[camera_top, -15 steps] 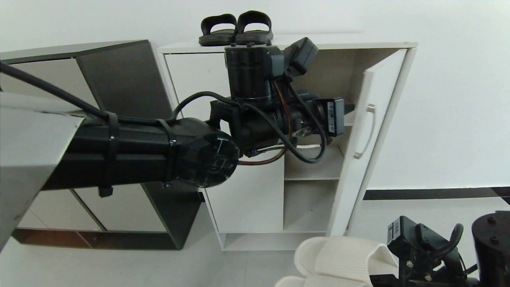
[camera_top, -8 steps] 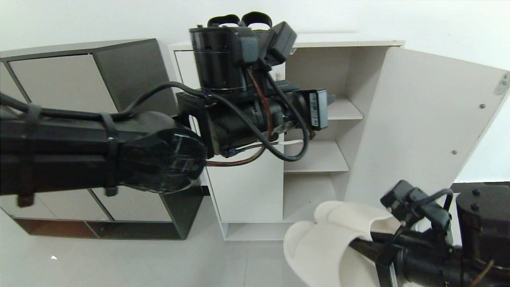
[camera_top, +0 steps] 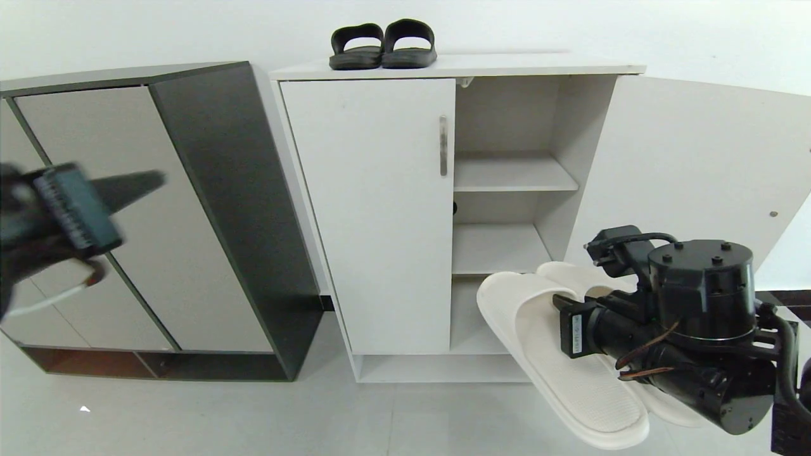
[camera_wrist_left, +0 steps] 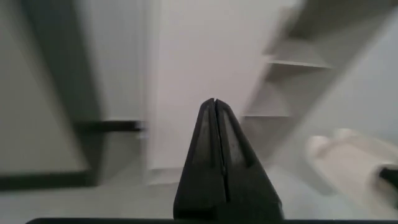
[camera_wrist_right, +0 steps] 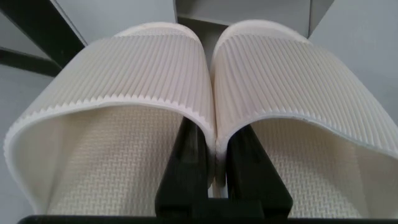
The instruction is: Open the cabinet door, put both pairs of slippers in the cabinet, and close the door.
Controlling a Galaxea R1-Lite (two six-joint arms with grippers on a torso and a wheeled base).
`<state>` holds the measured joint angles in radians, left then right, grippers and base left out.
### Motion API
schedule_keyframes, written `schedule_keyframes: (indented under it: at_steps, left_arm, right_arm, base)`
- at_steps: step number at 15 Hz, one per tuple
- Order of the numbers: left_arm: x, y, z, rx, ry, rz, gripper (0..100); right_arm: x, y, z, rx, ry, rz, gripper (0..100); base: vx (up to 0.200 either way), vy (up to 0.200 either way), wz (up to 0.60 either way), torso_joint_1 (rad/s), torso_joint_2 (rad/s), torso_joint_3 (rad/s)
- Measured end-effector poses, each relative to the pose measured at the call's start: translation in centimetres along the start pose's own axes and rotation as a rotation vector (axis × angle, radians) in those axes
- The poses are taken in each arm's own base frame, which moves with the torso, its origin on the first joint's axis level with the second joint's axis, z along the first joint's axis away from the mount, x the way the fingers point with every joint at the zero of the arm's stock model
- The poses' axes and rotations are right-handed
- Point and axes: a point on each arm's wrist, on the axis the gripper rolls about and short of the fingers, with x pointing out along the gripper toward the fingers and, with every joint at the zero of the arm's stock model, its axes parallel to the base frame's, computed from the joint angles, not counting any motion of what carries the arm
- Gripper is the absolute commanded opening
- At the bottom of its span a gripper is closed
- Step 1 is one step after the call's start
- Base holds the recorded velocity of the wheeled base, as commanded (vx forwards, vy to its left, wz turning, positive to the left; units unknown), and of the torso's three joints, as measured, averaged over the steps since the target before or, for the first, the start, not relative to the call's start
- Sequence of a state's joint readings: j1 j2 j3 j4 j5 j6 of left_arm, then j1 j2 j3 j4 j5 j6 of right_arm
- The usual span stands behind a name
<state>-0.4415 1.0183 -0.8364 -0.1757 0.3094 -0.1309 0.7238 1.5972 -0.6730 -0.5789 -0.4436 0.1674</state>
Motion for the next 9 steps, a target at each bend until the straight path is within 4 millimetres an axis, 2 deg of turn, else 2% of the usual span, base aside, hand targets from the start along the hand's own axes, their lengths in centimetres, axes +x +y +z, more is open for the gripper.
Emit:
schedule_keyframes:
  at_steps: [2, 5, 7, 8, 9]
  left_arm:
    - [-5.9, 3.5, -3.5, 0.043, -0.025, 0.186, 0]
    - [-12.5, 5.6, -11.1, 0.100, -0.034, 0.376, 0]
    - [-14.2, 6.0, -16.7, 0.136, 0.002, 0.374, 0]
    - [-14.4, 6.0, -18.7, 0.137, 0.000, 0.308, 0]
    - [-14.5, 5.8, -19.7, 0.135, -0.012, 0.189, 0]
  right_arm:
    - [0.0, 0.0, -0.3, -0.014, 0.011, -0.002, 0]
    - [-0.1, 0.1, -0.6, -0.023, 0.018, 0.001, 0]
    - [-0.1, 0.1, -1.0, -0.031, 0.030, 0.007, 0]
    - [-0.1, 0.2, -1.0, -0.025, 0.019, 0.010, 0]
    - [-0.2, 0.3, -1.1, -0.027, 0.018, 0.016, 0]
  base:
    - [0.000, 0.000, 0.00, 0.000, 0.00, 0.000]
    - [0.000, 0.000, 0.00, 0.000, 0.00, 0.000]
    - [0.000, 0.000, 0.00, 0.000, 0.00, 0.000]
    - [0.000, 0.000, 0.00, 0.000, 0.00, 0.000]
    - [0.000, 0.000, 0.00, 0.000, 0.00, 0.000]
